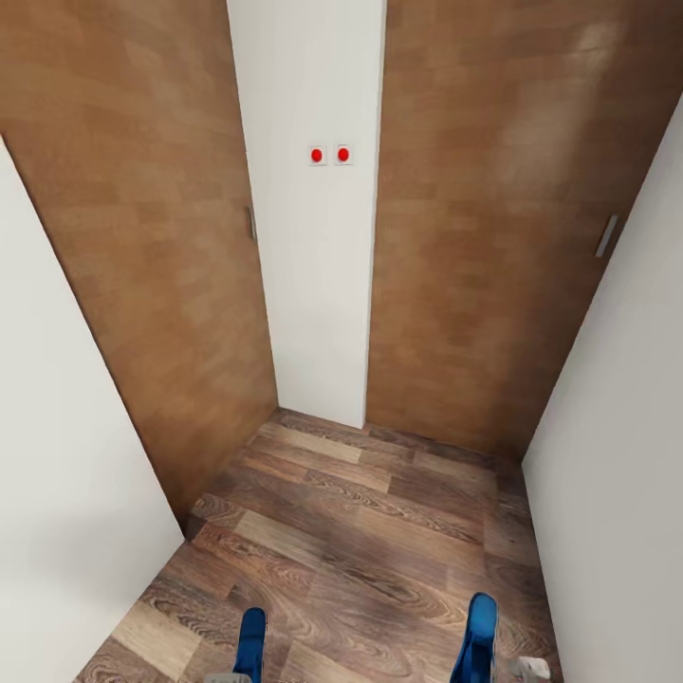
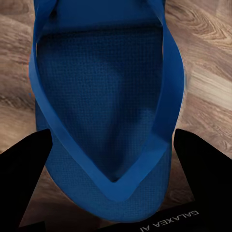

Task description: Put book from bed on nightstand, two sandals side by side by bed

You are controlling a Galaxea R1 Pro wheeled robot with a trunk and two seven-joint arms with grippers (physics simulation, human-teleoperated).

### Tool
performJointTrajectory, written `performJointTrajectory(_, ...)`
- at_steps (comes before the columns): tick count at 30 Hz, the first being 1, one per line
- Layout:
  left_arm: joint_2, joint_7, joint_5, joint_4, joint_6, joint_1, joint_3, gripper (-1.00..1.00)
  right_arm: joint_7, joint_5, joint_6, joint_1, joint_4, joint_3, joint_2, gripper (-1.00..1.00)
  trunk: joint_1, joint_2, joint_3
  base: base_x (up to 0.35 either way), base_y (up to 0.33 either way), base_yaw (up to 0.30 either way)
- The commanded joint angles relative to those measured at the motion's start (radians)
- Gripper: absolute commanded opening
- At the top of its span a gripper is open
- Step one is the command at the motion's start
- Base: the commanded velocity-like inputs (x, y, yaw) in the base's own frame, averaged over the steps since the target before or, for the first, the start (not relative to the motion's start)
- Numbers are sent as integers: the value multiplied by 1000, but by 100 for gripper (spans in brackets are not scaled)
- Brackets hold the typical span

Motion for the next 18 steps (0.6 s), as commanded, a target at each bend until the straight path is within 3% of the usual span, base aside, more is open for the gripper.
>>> performJointTrajectory(1, 0, -2, 8, 2, -4, -1, -9, -100, 4, -8, -8, -1, 4, 8, 0, -100, 0, 0, -1, 0, 0, 288)
performJointTrajectory(18, 0, -2, 8, 2, -4, -1, -10, -100, 5, -9, -9, -1, 4, 8, 0, -100, 0, 0, -1, 0, 0, 290)
